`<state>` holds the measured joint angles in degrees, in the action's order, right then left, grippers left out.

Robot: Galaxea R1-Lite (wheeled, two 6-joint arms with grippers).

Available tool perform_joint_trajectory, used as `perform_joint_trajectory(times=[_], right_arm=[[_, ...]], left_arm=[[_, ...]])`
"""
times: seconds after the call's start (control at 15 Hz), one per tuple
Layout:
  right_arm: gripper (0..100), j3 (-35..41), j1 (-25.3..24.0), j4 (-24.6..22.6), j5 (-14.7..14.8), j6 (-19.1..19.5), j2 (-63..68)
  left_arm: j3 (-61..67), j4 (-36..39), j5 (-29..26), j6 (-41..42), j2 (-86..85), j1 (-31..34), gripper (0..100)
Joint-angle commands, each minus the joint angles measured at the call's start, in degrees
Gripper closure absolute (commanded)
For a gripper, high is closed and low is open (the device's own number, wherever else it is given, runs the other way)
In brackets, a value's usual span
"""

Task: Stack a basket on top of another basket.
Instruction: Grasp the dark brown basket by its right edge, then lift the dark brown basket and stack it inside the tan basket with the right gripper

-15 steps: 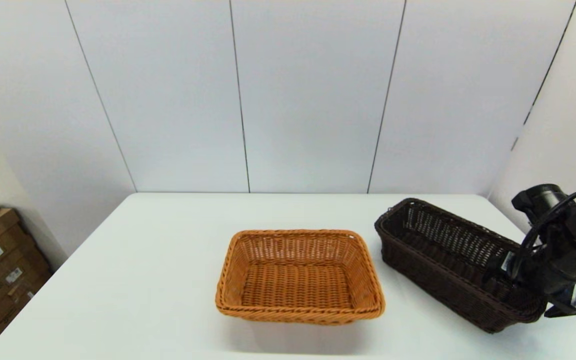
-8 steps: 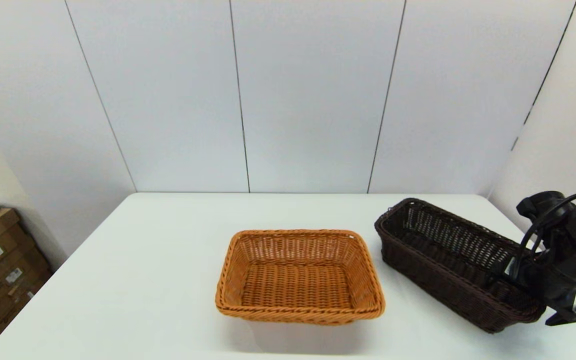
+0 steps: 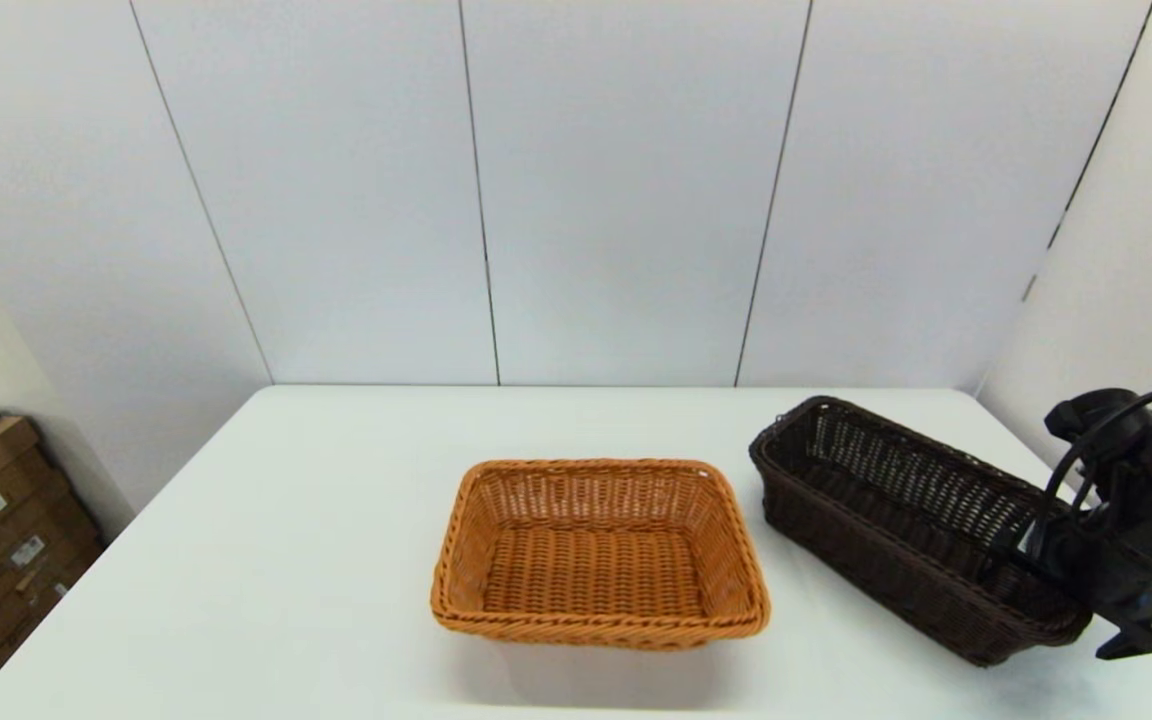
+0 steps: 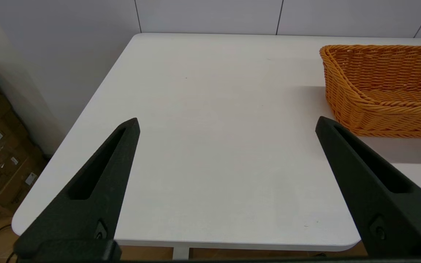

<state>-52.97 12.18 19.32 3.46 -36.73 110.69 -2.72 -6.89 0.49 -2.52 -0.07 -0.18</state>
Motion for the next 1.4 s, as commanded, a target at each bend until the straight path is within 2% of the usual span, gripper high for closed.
perform_joint_trajectory(times=[0.07,0.2,0.27,0.67,1.0,1.4], right_arm=[[0,-0.03,0.04,0.01,-0.03,-0.27,0.93],[0,-0.12,0.04,0.01,-0.03,-0.27,0.93],[100,-0.12,0.04,0.01,-0.03,-0.27,0.84],[100,-0.21,0.04,-1.83,0.05,-0.45,0.75],[100,-2.49,0.13,-2.1,-0.21,-7.65,2.25],[100,-5.83,0.39,-1.83,-2.76,-11.87,1.63]], left_arm=[[-0.01,-0.06,0.04,-0.03,0.07,0.01,0],[-0.01,-0.06,0.04,-0.03,-0.01,0.01,0],[-0.01,-0.06,0.04,-0.03,-0.01,0.01,0],[-0.01,-0.06,0.04,-0.03,-0.01,0.01,0],[-0.01,-0.06,0.04,-0.03,0.07,0.01,0],[-0.01,-0.06,0.04,-0.03,0.07,0.01,0]])
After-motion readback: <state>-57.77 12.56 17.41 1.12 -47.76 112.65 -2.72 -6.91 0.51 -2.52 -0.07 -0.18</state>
